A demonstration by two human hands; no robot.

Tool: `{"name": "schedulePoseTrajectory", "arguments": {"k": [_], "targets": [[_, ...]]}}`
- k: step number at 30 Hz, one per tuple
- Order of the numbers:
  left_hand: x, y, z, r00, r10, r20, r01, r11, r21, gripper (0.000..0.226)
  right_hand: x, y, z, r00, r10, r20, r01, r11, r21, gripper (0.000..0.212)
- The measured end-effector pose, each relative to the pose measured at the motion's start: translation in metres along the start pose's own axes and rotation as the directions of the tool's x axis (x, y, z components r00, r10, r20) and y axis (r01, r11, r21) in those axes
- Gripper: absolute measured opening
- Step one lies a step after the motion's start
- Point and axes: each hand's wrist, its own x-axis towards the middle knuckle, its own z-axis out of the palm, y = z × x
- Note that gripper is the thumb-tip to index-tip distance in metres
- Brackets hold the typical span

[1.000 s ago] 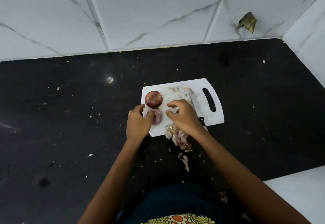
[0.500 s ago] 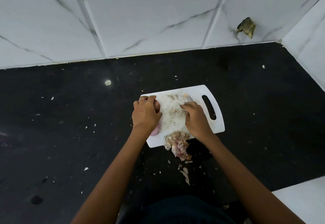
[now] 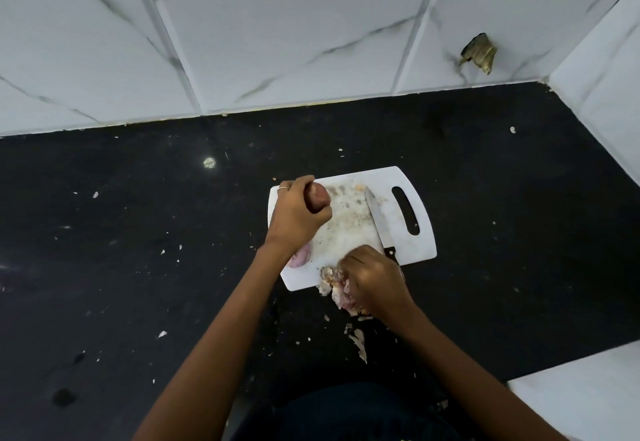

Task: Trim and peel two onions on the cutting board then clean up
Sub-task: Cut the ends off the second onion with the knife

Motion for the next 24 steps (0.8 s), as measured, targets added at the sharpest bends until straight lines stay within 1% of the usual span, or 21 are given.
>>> {"name": "schedulePoseTrajectory", "arguments": {"k": [1,2,4,6,8,10,12,13,15,18,24], "targets": [[0.001,0.002,0.002,1.0,0.013,0.004,-0.013,1.0,-0.007,0.063,-0.003,-0.001,-0.003,0.999,0.016,-0.042,-0.015,1.0,0.015,0.011],[0.001,0.003,0.004,1.0,0.021,0.005,-0.021,1.0,-0.018,0.062,-0.005,-0.001,-0.006,0.995,0.055,-0.086,-0.051,0.998,0.045,0.014],[0.002,0.005,0.007,1.0,0.029,0.012,-0.029,0.999,-0.041,0.06,-0.005,0.0,-0.012,0.967,0.177,-0.182,-0.155,0.98,0.127,0.026],[0.002,0.005,0.011,0.998,0.041,0.038,-0.039,0.997,-0.059,0.059,-0.001,0.003,-0.02,0.912,0.318,-0.259,-0.286,0.946,0.155,0.027],[0.002,0.005,0.015,0.997,0.047,0.063,-0.041,0.995,-0.094,0.058,0.003,0.009,-0.025,0.846,0.455,-0.277,-0.44,0.89,0.119,0.024],[0.002,0.007,0.019,0.995,0.064,0.07,-0.056,0.992,-0.114,0.057,0.005,0.016,-0.026,0.794,0.572,-0.204,-0.577,0.816,0.038,0.031],[0.002,0.009,0.024,0.993,0.091,0.075,-0.083,0.991,-0.104,0.056,0.004,0.023,-0.025,0.756,0.652,-0.067,-0.653,0.757,-0.003,0.04],[0.001,0.009,0.026,0.992,0.097,0.083,-0.089,0.992,-0.094,0.057,0.003,0.025,-0.025,0.734,0.679,0.013,-0.679,0.734,0.012,0.042],[0.0,0.006,0.029,0.987,0.107,0.116,-0.1,0.993,-0.06,0.058,0.001,0.028,-0.025,0.703,0.7,0.128,-0.711,0.698,0.088,0.037],[-0.004,-0.001,0.034,0.981,0.124,0.151,-0.117,0.992,-0.054,0.058,0.0,0.029,-0.027,0.697,0.693,0.184,-0.717,0.683,0.142,0.031],[-0.005,-0.008,0.035,0.982,0.135,0.132,-0.126,0.989,-0.077,0.058,0.007,0.033,-0.029,0.669,0.704,0.237,-0.743,0.642,0.19,0.035]]}}
